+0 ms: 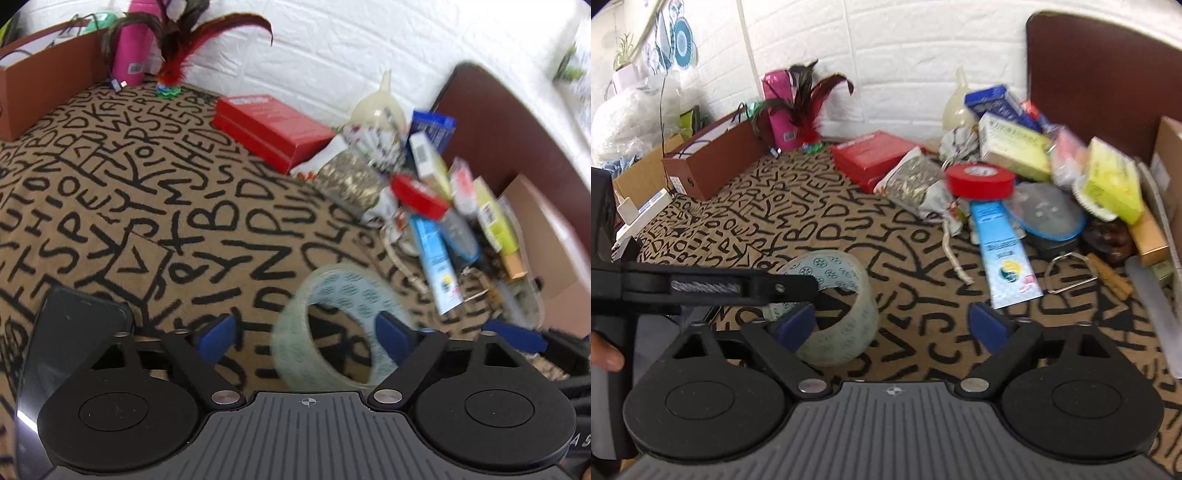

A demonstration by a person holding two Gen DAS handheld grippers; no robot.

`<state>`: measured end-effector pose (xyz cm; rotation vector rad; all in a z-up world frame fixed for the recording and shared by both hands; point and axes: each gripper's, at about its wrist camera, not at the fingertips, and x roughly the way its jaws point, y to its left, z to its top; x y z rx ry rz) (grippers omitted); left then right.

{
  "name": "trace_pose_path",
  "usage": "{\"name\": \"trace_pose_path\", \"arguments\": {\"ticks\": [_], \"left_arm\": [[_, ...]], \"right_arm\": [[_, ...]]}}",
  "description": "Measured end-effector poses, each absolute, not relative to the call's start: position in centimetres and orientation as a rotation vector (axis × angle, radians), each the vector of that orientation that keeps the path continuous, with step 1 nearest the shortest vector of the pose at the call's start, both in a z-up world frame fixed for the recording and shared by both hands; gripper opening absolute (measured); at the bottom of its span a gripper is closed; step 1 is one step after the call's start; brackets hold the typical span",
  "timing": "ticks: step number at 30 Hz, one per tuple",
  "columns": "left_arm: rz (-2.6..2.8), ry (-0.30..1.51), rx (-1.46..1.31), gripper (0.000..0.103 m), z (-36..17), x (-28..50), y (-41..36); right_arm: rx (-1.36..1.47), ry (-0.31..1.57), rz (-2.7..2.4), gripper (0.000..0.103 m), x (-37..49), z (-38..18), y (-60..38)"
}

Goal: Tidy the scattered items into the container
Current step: 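Close both grippers on the clear tape roll from opposite sides, then lift the tape roll with both grippers and carry it over the container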

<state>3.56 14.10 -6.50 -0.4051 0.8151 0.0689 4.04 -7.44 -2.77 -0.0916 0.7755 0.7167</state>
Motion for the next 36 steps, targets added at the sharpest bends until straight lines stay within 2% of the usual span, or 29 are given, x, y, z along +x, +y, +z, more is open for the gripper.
{"name": "trace_pose_path", "arguments": {"ticks": [4, 6, 9, 11, 12, 15, 16, 19, 20, 21, 24, 36], "left_arm": [[0.064, 0.840, -0.399, 0.077, -7.3, 4.0, 14.3], [0.061, 0.844, -0.381, 0.069, -7.4, 4.3, 14.2], [0.057, 0.856, -0.350, 0.056, -7.4, 4.8, 14.2], [0.045, 0.861, -0.352, 0.052, -7.4, 5.2, 14.3], [0.039, 0.863, -0.351, 0.046, -7.5, 5.3, 14.3], [0.029, 0.863, -0.332, 0.040, -7.6, 5.8, 14.0], [0.034, 0.856, -0.325, 0.041, -7.7, 5.9, 13.8], [0.034, 0.847, -0.330, 0.044, -7.9, 6.1, 13.8], [0.034, 0.849, -0.329, 0.041, -7.8, 6.2, 13.7], [0.038, 0.855, -0.322, 0.030, -7.8, 6.1, 13.5], [0.029, 0.874, -0.300, 0.022, -7.6, 5.8, 12.4], [-0.264, 0.972, -0.226, 0.024, -7.8, 4.8, 0.0]], "right_arm": [[-0.099, 0.804, 0.717, 0.074, 4.4, -3.3, -6.2], [-0.104, 0.821, 0.720, 0.069, 4.6, -3.5, -5.7], [-0.102, 0.844, 0.727, 0.057, 5.0, -3.8, -5.0], [-0.107, 0.855, 0.735, 0.047, 5.1, -4.0, -4.6], [-0.110, 0.859, 0.739, 0.044, 5.2, -4.2, -4.5], [-0.115, 0.871, 0.752, 0.031, 5.4, -4.5, -3.7], [-0.120, 0.872, 0.749, 0.029, 5.4, -4.6, -3.5], [-0.132, 0.867, 0.744, 0.026, 5.6, -4.8, -3.3], [-0.128, 0.869, 0.746, 0.024, 5.6, -4.8, -3.4], [-0.127, 0.869, 0.746, 0.023, 5.7, -4.7, -3.6], [-0.153, 0.860, 0.739, 0.020, 5.3, -4.2, -4.5], [-0.174, 0.840, 0.556, 0.016, 2.0, -2.7, -16.7]]}}
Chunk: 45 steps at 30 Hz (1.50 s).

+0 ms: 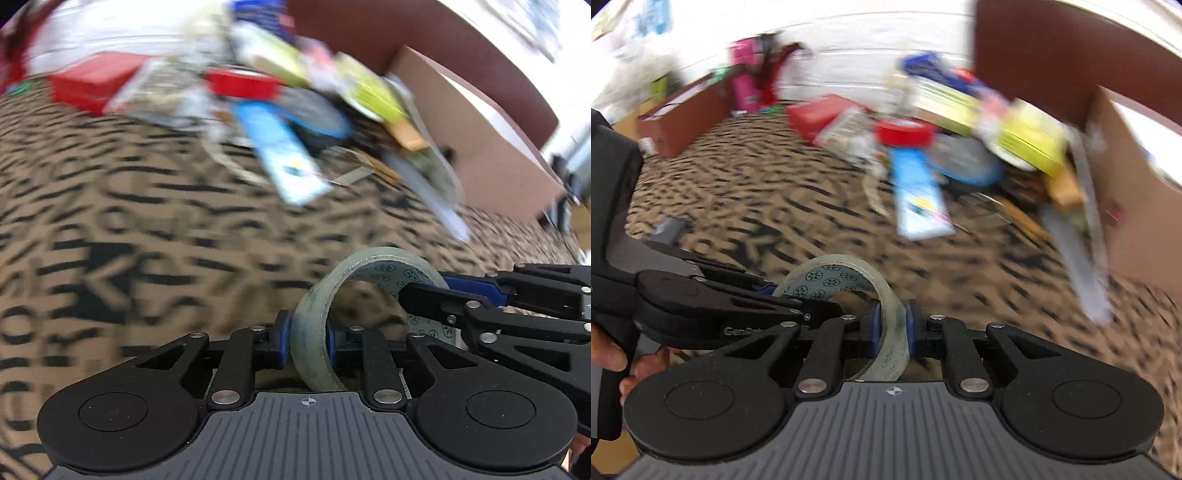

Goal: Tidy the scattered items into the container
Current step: 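Lift the tape roll with both grippers and carry it over the container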

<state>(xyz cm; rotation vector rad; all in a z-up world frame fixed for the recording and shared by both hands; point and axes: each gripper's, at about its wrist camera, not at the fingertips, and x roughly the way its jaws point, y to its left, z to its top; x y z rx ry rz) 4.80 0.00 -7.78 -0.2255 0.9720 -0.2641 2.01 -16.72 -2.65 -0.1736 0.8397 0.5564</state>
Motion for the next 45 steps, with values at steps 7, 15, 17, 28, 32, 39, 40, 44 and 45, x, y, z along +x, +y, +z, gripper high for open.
{"name": "trace_pose_path", "arguments": {"ticks": [7, 15, 17, 28, 32, 39, 40, 44, 45], "left_arm": [[-0.278, 0.968, -0.063, 0.023, -7.8, 4.2, -4.1], [-0.243, 0.960, 0.008, 0.035, -7.9, 3.7, -5.2], [-0.240, 0.944, 0.016, 0.040, -8.1, 3.5, -5.5], [-0.189, 0.962, 0.036, 0.016, -7.3, 3.4, -7.0], [-0.248, 0.961, 0.040, 0.015, -6.5, 3.5, -9.3], [-0.347, 0.870, 0.040, 0.011, -2.2, 5.6, -14.3], [-0.364, 0.850, 0.040, 0.011, -1.2, 6.1, -15.0], [-0.410, 0.772, 0.047, 0.011, 2.7, 8.1, -17.9], [-0.423, 0.755, 0.047, 0.011, 3.7, 8.8, -18.7]], "right_arm": [[-0.055, 0.866, 0.531, 0.016, 1.9, -4.1, -20.4], [-0.034, 0.859, 0.560, 0.017, 2.2, -4.5, -21.1], [-0.031, 0.859, 0.552, 0.017, 2.2, -4.6, -21.1], [-0.033, 0.806, 0.570, 0.016, 1.3, -4.3, -22.2], [-0.028, 0.758, 0.529, 0.015, 1.1, -3.0, -24.4], [-0.064, 0.599, 0.428, 0.015, 0.9, 1.9, -28.9], [-0.070, 0.577, 0.416, 0.015, 1.1, 2.6, -29.6], [-0.101, 0.483, 0.371, 0.016, 2.3, 6.2, -31.9], [-0.111, 0.462, 0.361, 0.016, 2.7, 7.1, -32.5]]}}
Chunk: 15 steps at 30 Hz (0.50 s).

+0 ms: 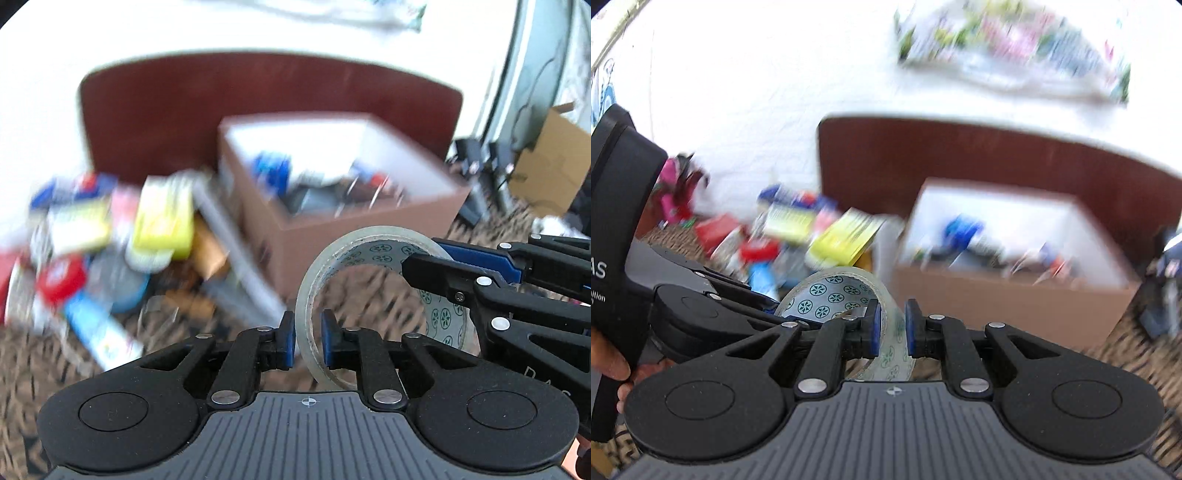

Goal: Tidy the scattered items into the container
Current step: 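Lift the tape roll with both grippers and carry it over the container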

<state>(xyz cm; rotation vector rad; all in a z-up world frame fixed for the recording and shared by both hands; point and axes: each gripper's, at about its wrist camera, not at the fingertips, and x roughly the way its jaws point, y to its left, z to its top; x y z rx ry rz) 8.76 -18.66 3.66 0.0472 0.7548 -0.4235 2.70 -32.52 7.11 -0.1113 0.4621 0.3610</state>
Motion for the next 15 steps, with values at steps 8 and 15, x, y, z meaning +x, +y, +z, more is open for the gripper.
{"name": "trace_pose_path", "arguments": {"ticks": [8, 15], "left_arm": [[-0.486, 0.696, 0.043, 0.010, 9.6, 15.5, -25.2], [-0.505, 0.709, 0.044, 0.010, 10.4, 22.9, -30.8]], "right_arm": [[-0.184, 0.382, 0.287, 0.016, 8.6, 13.0, -37.2], [-0.194, 0.426, 0.233, 0.015, 16.7, 14.1, -41.1]]}}
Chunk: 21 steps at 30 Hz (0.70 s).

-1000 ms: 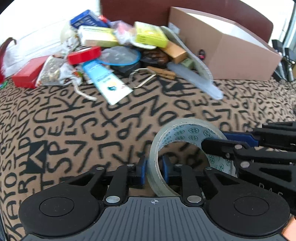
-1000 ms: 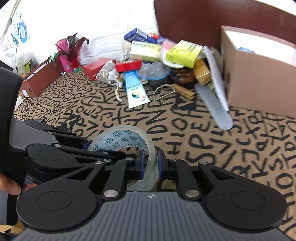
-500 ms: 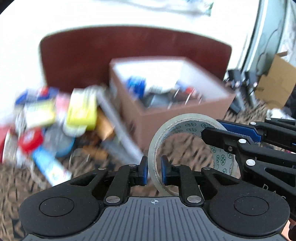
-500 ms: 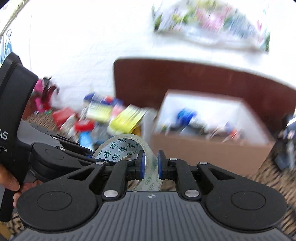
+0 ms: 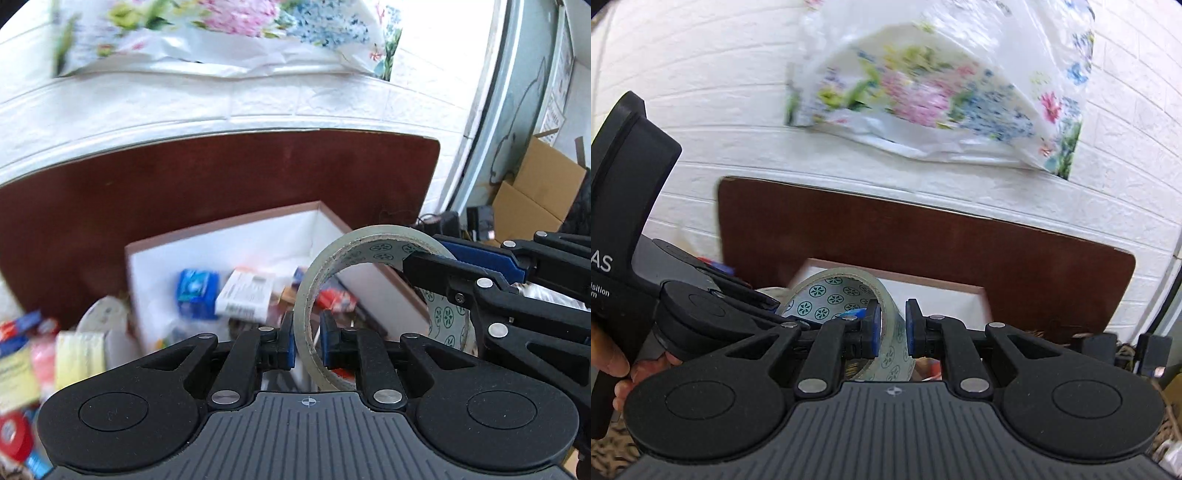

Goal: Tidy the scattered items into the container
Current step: 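Lift the tape roll with both grippers and carry it over the container, then open both grippers to drop the tape roll into the container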

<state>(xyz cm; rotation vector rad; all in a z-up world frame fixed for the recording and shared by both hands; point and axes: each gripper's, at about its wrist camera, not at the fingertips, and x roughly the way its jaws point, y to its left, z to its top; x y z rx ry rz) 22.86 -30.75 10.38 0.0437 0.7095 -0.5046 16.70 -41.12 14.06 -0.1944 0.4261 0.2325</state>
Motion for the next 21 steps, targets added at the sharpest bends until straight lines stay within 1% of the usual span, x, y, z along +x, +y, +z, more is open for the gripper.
{"name": "trace_pose_path", "arguments": {"ticks": [6, 12, 21], "left_arm": [[-0.495, 0.750, 0.057, 0.010, 7.4, 30.2, -34.7], [-0.453, 0.817, 0.068, 0.011, 3.7, 36.2, -36.6], [-0.445, 0.879, 0.037, 0.011, -0.4, 40.7, -37.5]], "right_arm": [[-0.160, 0.498, 0.221, 0.015, 24.1, 11.5, -44.2], [-0.151, 0.571, 0.256, 0.014, 30.1, 7.8, -45.3], [-0.162, 0.661, 0.262, 0.014, 35.8, 4.1, -46.1]]}}
